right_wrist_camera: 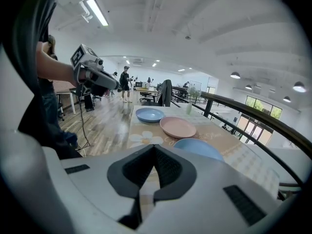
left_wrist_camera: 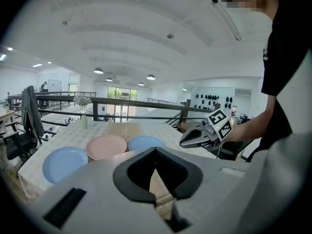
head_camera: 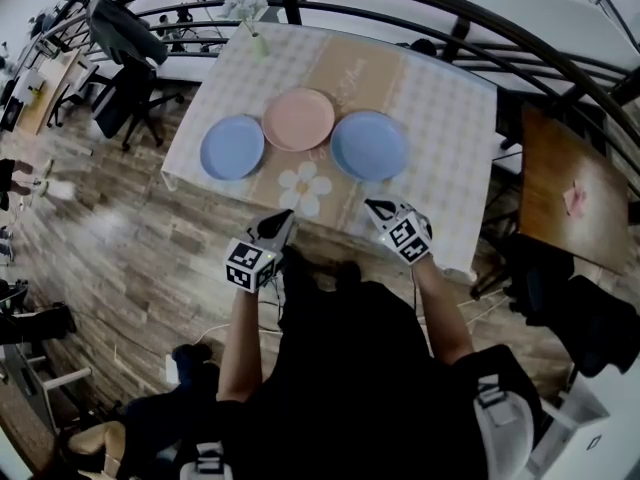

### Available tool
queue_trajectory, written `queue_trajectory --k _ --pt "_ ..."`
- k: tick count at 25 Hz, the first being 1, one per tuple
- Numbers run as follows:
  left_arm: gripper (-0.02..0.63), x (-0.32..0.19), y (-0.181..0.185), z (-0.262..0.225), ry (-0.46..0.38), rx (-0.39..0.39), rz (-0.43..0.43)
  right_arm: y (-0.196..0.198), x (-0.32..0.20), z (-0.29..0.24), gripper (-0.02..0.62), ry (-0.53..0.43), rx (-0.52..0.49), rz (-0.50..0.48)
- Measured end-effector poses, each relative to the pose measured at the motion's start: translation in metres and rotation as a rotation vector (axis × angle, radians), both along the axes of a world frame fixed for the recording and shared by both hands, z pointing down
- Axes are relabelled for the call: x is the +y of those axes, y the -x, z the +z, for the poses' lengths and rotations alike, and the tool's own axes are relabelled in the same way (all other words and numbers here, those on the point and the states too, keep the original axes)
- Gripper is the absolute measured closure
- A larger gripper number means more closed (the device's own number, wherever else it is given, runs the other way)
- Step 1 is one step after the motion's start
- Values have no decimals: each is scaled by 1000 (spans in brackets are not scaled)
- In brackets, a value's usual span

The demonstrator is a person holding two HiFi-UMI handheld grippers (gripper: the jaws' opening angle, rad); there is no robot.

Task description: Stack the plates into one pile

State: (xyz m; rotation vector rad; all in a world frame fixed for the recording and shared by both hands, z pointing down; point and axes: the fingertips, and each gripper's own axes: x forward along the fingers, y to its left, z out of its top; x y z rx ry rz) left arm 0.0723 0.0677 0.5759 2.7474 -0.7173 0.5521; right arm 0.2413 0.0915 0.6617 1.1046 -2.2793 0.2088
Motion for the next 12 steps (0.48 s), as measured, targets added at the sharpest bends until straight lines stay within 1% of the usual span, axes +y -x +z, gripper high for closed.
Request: queue_trajectory --k 12 --pt "606 -19 0 -1 1 15 60 -3 -9 3 597 15 24 64"
